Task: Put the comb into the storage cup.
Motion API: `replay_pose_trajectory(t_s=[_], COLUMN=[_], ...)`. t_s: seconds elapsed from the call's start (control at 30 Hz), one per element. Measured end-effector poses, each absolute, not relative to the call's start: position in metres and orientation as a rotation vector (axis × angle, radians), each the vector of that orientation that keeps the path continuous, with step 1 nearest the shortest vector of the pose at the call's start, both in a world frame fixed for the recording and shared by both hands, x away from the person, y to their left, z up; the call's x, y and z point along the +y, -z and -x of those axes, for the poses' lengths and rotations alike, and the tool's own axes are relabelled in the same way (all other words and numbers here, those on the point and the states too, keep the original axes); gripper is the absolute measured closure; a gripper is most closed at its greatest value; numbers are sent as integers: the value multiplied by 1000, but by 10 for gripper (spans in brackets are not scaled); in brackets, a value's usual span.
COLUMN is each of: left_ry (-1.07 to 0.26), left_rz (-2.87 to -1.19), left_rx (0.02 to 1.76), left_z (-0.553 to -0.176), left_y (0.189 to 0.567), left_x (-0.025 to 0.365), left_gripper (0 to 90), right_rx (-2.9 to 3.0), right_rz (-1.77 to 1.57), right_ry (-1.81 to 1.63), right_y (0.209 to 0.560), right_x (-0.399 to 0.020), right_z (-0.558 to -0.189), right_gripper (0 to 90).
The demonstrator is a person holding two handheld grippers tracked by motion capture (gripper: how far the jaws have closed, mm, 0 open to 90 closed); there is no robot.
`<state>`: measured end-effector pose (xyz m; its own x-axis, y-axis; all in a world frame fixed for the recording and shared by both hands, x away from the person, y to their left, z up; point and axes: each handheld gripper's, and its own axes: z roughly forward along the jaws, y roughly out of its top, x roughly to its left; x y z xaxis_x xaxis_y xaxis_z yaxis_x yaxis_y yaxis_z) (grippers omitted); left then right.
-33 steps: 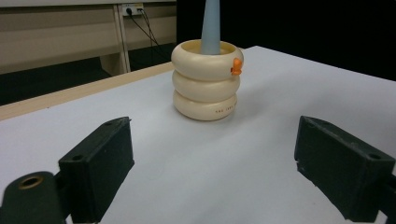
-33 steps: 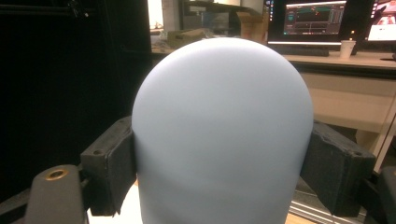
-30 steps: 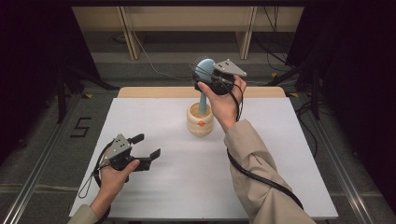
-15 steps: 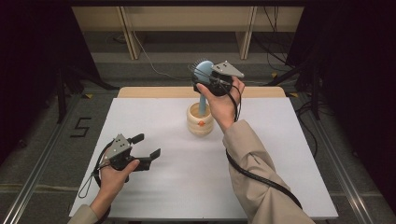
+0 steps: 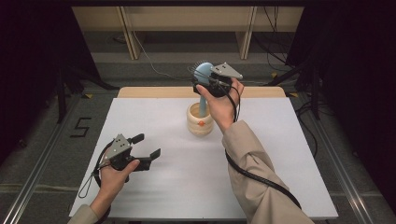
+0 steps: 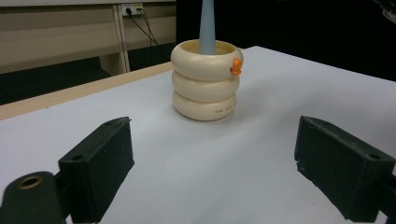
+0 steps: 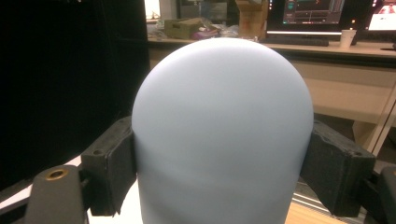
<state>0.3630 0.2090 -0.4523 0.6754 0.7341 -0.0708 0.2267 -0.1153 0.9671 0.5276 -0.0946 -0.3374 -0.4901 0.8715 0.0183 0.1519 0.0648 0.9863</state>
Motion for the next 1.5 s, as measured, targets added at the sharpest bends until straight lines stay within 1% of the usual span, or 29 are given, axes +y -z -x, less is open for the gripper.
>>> replay_pose_trajectory(t_s=[1.5], left_ry=[-518], left_rz=[-1669], left_rx=[791], left_z=[-363], left_y=[452], left_x=[209], left_gripper=[112], right_rx=[1745], right_rz=[-1040], right_ry=[-1443], right_y=[351], right_x=[-93], right_z=[-531], right_gripper=[201])
